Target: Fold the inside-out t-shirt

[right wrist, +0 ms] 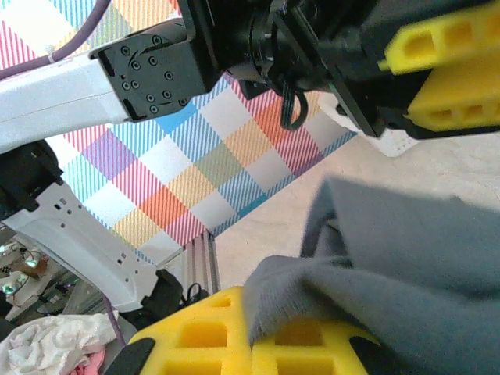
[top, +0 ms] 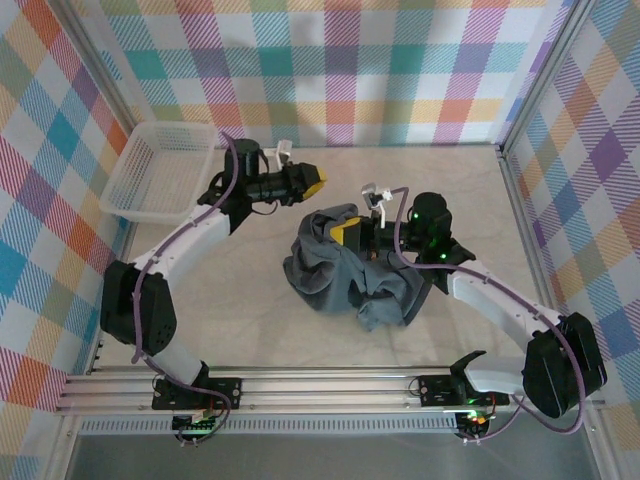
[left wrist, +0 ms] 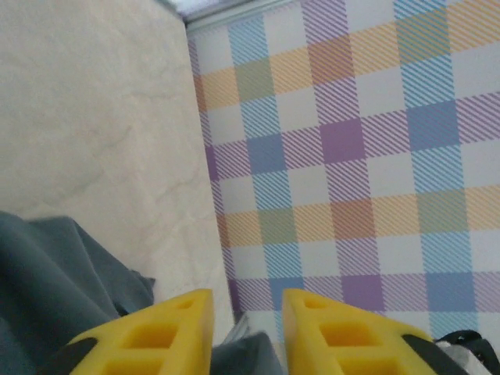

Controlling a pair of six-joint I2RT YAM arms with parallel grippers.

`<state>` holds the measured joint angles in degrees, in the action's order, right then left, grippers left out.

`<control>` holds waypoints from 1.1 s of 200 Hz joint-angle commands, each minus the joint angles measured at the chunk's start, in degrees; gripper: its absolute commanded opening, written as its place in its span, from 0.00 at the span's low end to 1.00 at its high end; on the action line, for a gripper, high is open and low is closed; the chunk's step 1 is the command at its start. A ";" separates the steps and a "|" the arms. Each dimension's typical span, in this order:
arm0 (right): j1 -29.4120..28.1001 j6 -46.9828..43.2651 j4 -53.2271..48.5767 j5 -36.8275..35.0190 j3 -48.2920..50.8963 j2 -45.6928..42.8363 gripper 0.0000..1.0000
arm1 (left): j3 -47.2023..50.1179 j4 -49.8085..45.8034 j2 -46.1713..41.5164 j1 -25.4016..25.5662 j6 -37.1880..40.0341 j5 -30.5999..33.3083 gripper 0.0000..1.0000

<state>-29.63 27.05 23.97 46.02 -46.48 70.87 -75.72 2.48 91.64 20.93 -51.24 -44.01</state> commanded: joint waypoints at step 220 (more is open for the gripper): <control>1.11 -3.15 -7.36 1.94 -0.28 1.82 0.00 | 12.00 -13.39 -14.75 8.30 22.03 16.82 0.33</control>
<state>-28.77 25.39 16.99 46.02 -46.19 73.52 -62.81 -11.73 79.11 29.12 -30.52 -28.42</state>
